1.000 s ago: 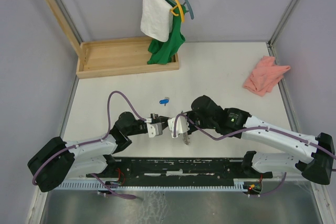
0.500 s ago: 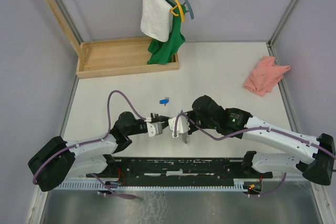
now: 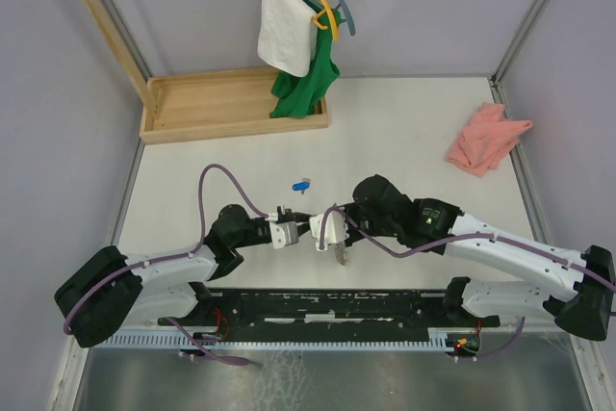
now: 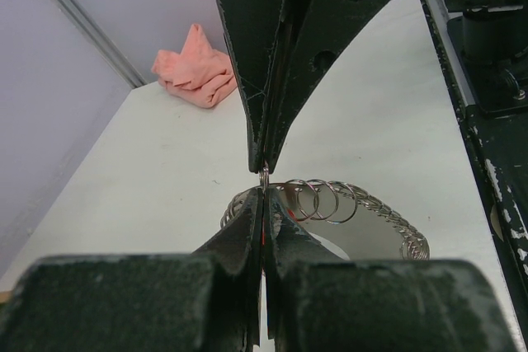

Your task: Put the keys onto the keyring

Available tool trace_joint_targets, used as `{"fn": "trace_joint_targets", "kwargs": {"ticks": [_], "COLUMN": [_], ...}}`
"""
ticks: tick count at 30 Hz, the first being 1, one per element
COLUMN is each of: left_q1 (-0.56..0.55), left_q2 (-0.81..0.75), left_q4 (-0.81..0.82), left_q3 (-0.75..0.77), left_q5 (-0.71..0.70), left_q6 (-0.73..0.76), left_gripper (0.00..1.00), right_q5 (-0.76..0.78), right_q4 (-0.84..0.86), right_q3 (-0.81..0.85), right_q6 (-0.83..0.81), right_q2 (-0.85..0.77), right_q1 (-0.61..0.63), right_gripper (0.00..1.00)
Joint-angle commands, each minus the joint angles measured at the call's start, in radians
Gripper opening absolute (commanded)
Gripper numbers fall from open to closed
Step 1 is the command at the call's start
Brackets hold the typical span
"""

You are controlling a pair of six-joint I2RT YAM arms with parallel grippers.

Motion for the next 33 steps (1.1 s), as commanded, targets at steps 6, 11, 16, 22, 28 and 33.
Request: {"fn": "trace_joint_targets", "kwargs": {"ticks": [6, 11, 16, 22, 28, 33], "left_q1": [-0.004, -0.004, -0.004, -0.004, -0.004, -0.004], "left_q2": [0.025, 0.035, 0.026, 0.021, 0.032, 0.037], "left_q4": [0.1, 0.11, 0.087, 0.056, 0.044, 0.015], "left_q3": [0.046, 0.05, 0.062, 0.082, 0.101, 0.124], "left_q5": [0.034, 0.043, 0.051, 0.075, 0.104, 0.123], "left_q6": [-0.044, -0.056, -0.07, -0.083, -0.114, -0.142], "left_gripper": [0.03, 0.03, 0.03, 0.03, 0.03, 0.03], "right_q5": [-0.069, -0.077, -0.084, -0.094, -0.111, -0.107], "right_q4": [0.109, 0.115, 0.106, 0.084, 0.058, 0.043], "right_q3": [0.01, 0.007, 0.003, 0.015, 0.026, 0.03], "right_q6": [0.033, 0.035, 0.026, 0.005, -0.023, -0.046], "right_q2": [-0.025, -0.032, -0.025, -0.004, 0.018, 0.033], "right_q1": [0.006, 0.007, 0.006, 0.007, 0.008, 0.018], "right_gripper": [0.01, 0.01, 0.01, 0.01, 0.01, 0.01]}}
